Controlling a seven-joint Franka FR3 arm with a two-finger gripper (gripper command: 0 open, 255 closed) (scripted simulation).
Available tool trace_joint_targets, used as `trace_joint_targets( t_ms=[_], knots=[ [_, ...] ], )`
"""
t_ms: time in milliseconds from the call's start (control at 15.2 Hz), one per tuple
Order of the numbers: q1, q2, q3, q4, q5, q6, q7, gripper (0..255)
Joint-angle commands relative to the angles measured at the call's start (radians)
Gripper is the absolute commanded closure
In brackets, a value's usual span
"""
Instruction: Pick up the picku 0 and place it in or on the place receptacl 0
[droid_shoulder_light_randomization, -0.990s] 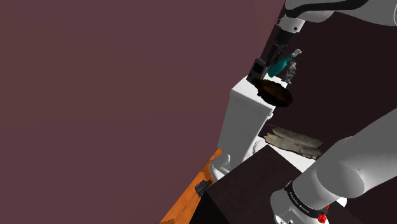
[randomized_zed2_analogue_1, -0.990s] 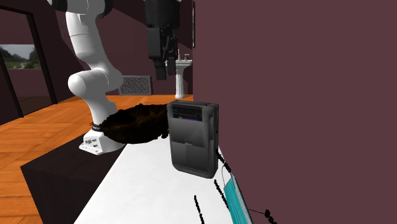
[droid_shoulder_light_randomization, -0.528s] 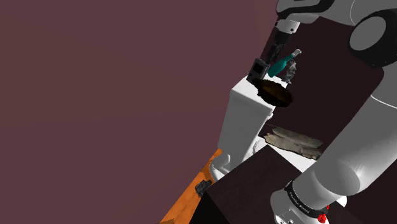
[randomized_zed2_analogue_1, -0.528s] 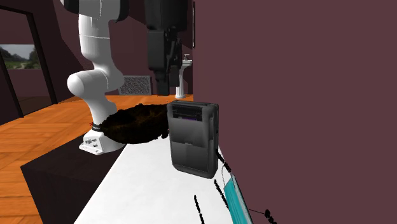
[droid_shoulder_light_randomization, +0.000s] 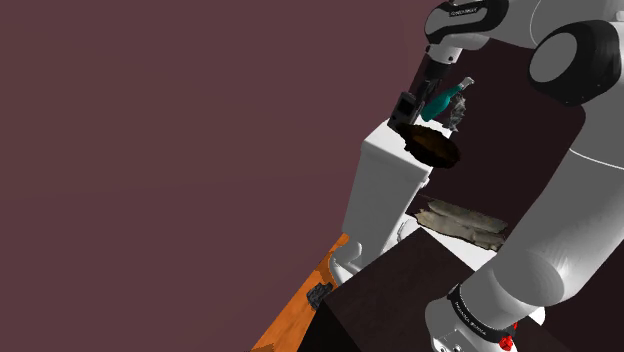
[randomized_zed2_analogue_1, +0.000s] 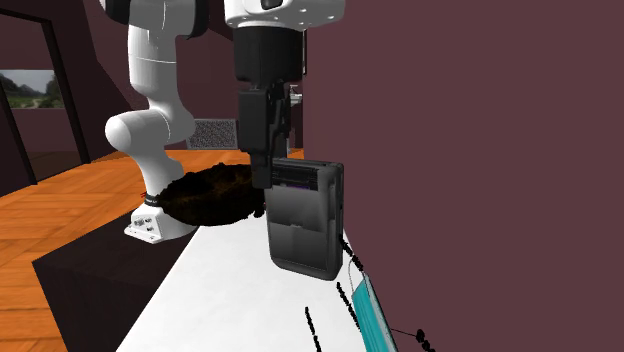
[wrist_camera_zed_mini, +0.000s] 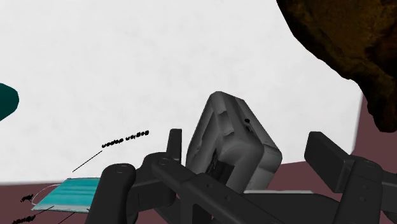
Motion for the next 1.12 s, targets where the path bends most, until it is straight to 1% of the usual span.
trace_joint_targets(
  t_ms=[0,462,528,1056],
  knots=[
    [0.001,-0.002,0.0,-0.022,0.0,0.021,0.0,0],
    [0.001,-0.001,0.0,-0.021,0.0,0.021,0.0,0],
    [0.001,-0.001,0.0,-0.021,0.0,0.021,0.0,255],
    [0.001,-0.002,0.0,-0.022,0.0,0.021,0.0,255]
  ],
)
